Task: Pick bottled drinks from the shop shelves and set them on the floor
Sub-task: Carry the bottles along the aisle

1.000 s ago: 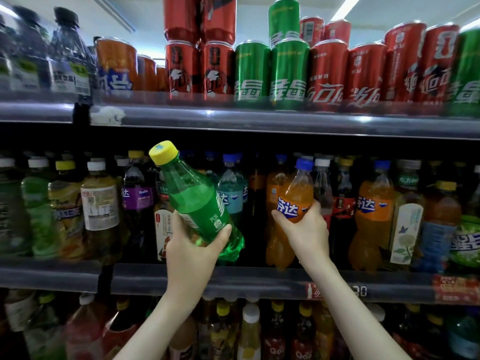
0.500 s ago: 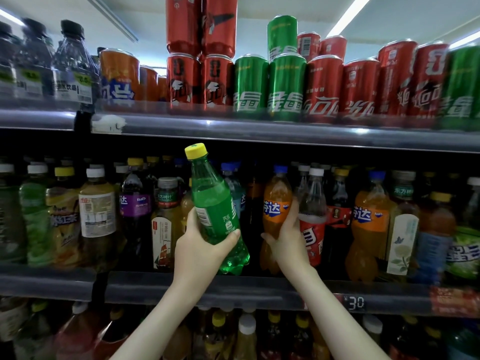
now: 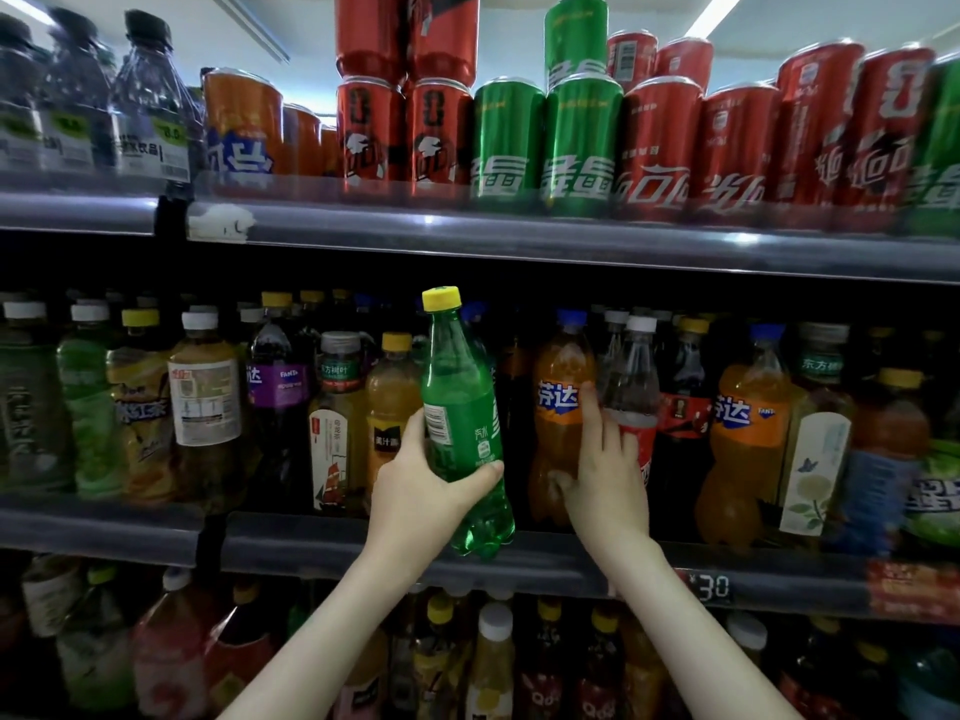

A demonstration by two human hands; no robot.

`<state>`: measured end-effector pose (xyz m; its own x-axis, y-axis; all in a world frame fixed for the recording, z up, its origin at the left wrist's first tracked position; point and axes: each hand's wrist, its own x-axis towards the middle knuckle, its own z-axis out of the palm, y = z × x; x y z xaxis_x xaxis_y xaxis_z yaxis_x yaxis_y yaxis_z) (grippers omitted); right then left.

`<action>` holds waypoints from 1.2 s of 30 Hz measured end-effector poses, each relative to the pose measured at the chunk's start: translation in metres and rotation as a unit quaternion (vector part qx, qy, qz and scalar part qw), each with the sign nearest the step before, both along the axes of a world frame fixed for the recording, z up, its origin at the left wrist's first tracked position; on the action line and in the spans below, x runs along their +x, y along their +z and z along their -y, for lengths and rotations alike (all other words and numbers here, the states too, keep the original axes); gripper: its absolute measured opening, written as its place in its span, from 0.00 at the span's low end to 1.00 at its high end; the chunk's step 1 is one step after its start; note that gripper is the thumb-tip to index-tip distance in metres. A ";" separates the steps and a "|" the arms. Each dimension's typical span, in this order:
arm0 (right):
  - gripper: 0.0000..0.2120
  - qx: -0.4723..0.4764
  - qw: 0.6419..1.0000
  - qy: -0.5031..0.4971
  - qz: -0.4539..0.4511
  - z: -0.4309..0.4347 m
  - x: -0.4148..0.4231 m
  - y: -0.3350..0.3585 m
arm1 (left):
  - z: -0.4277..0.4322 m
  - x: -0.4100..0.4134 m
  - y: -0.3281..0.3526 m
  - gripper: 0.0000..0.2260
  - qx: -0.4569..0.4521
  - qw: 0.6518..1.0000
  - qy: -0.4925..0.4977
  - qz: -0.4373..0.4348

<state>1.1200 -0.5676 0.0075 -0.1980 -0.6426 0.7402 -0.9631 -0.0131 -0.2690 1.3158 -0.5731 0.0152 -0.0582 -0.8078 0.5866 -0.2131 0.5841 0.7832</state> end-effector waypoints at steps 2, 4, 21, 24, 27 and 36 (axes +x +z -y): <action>0.44 -0.037 0.994 0.089 0.059 -0.008 0.001 0.005 | -0.001 -0.003 -0.001 0.32 0.004 1.000 -0.003 0.005; 0.39 -0.068 0.964 0.218 0.139 -0.020 0.008 0.013 | -0.005 -0.007 -0.001 0.31 0.002 1.000 -0.014 0.017; 0.22 0.018 0.791 0.422 0.443 -0.067 -0.009 0.012 | -0.026 -0.044 -0.023 0.30 0.148 0.938 -0.287 0.127; 0.17 0.055 0.784 0.441 0.434 -0.066 -0.008 0.006 | -0.032 -0.043 -0.027 0.16 0.184 0.917 -0.316 0.160; 0.19 0.092 0.773 0.442 0.445 -0.060 -0.006 -0.005 | -0.034 -0.036 -0.035 0.14 0.184 0.927 -0.279 0.168; 0.29 0.195 0.791 0.429 0.390 -0.044 0.032 -0.057 | -0.051 0.019 -0.088 0.18 0.235 0.943 -0.152 0.181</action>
<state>1.1516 -0.5235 -0.0493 0.1362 -0.9372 0.3210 -0.1826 -0.3422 -0.9217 1.3347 -0.5221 -0.0732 -0.4567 -0.8873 0.0644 -0.3947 0.2670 0.8792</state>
